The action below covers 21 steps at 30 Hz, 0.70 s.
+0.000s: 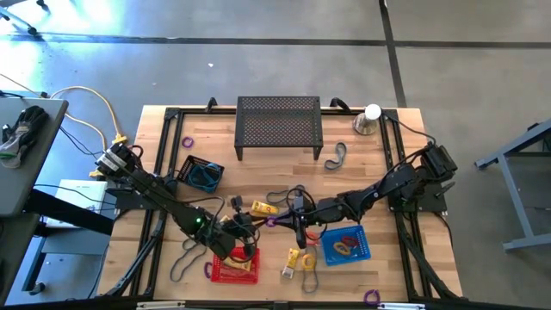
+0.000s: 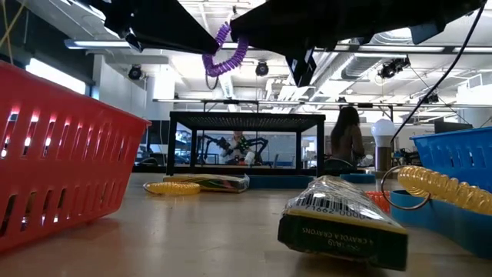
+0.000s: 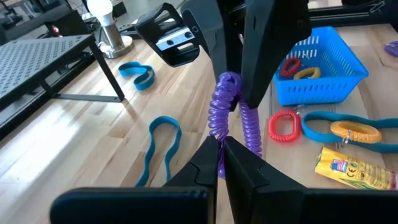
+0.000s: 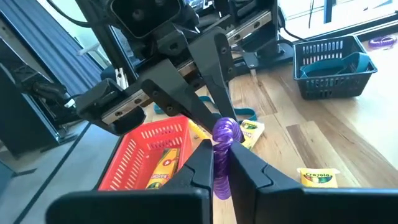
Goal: Pick & Place Office Desk Supplies
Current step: Put the violet spring keychain into the blue bin
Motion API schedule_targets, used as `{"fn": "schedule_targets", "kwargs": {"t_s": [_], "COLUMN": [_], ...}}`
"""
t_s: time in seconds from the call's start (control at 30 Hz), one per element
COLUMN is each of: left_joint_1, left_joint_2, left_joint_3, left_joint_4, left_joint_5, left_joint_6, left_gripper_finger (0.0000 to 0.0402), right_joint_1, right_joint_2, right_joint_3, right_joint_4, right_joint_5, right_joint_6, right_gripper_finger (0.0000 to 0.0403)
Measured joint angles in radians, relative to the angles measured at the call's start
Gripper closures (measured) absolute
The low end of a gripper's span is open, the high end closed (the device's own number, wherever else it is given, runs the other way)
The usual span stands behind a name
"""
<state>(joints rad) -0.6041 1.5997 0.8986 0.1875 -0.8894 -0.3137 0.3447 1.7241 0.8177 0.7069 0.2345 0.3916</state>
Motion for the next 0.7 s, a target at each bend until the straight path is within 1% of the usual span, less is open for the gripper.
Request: {"fn": "schedule_targets", "kwargs": {"t_s": [0.1, 0.13, 0.27, 0.4, 0.53, 0.63, 0.7], "left_joint_1": [0.000, 0.000, 0.000, 0.000, -0.005, -0.010, -0.015], "left_joint_2": [0.000, 0.000, 0.000, 0.000, 0.000, 0.000, 0.000], "left_joint_3": [0.000, 0.000, 0.000, 0.000, 0.000, 0.000, 0.000], "left_joint_4": [0.000, 0.000, 0.002, 0.001, 0.005, 0.025, 0.038], "left_joint_5": [0.000, 0.001, 0.055, 0.069, 0.103, 0.114, 0.114], "left_joint_6": [-0.076, -0.080, -0.023, -0.014, 0.023, 0.026, 0.026], "left_gripper_finger": [0.0395, 0.0395, 0.0383, 0.0350, 0.0315, 0.0292, 0.0279], "right_joint_1": [0.000, 0.000, 0.000, 0.005, 0.048, 0.094, 0.129], "right_joint_2": [0.000, 0.000, 0.000, 0.000, 0.000, 0.000, 0.000], "right_joint_3": [0.000, 0.000, 0.000, 0.000, 0.000, 0.000, 0.000], "right_joint_4": [0.000, 0.000, -0.010, -0.052, -0.059, -0.069, -0.083], "right_joint_5": [0.000, -0.001, -0.007, -0.010, 0.004, 0.039, 0.081], "right_joint_6": [-0.006, -0.009, -0.031, -0.044, -0.120, -0.175, -0.210], "right_gripper_finger": [0.0394, 0.0394, 0.0394, 0.0395, 0.0395, 0.0396, 0.0396]}}
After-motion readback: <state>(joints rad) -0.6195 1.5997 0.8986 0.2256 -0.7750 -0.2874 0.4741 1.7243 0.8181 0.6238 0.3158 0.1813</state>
